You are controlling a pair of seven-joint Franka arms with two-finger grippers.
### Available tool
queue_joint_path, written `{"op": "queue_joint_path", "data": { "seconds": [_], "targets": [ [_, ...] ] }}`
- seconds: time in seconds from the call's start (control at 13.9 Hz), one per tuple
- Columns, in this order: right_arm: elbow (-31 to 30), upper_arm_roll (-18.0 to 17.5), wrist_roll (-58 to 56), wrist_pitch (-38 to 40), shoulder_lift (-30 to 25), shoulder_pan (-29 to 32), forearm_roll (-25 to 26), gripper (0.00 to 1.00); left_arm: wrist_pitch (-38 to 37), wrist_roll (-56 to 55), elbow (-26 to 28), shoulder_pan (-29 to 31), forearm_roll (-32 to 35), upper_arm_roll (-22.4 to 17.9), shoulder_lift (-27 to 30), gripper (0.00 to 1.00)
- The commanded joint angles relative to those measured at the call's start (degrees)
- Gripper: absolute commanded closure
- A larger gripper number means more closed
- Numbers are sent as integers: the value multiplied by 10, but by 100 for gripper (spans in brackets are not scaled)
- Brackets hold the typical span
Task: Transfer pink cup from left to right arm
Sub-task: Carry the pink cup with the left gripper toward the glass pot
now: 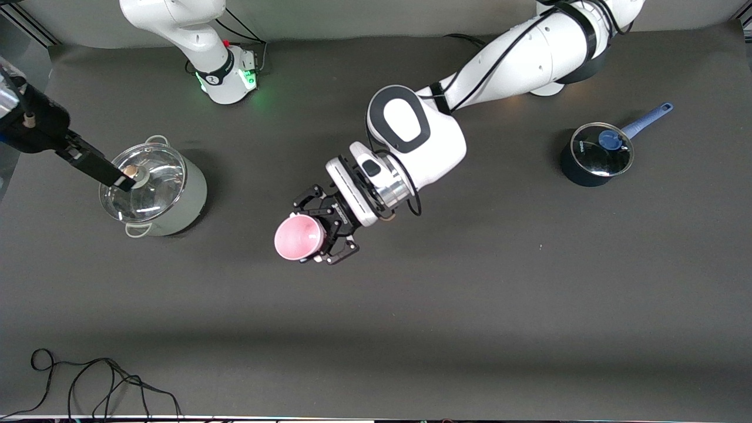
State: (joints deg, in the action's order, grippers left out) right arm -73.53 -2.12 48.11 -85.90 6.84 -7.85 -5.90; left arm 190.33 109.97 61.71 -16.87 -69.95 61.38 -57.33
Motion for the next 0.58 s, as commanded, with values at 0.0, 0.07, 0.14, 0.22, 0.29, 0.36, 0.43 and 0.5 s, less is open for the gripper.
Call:
{"op": "queue_joint_path", "data": {
  "seconds": [0.0, 0.07, 0.14, 0.22, 0.29, 0.36, 0.43, 0.5],
  "targets": [
    [84, -38, 55, 34, 43, 2, -13, 0, 10, -12, -34, -36, -8, -22, 7, 100],
    [104, -58, 77, 40, 55, 3, -12, 1, 20, -13, -39, -44, -8, -28, 6, 100],
    [123, -71, 92, 41, 69, 2, -10, 1, 26, -13, -39, -45, -8, -28, 6, 100],
    [136, -80, 107, 41, 79, 1, -10, 1, 26, -13, -39, -45, -8, -28, 7, 100],
    [144, -93, 120, 41, 86, 2, -9, 1, 26, -13, -39, -45, -8, -28, 6, 100],
    [146, -104, 124, 41, 90, 1, -7, 1, 26, -13, -39, -45, -8, -28, 6, 100],
    [146, -111, 124, 41, 94, 0, -6, 1, 26, -13, -39, -45, -8, -28, 6, 100],
    [146, -116, 124, 41, 96, -14, 1, 1, 26, -13, -39, -45, -8, -28, 6, 100]
  ]
}}
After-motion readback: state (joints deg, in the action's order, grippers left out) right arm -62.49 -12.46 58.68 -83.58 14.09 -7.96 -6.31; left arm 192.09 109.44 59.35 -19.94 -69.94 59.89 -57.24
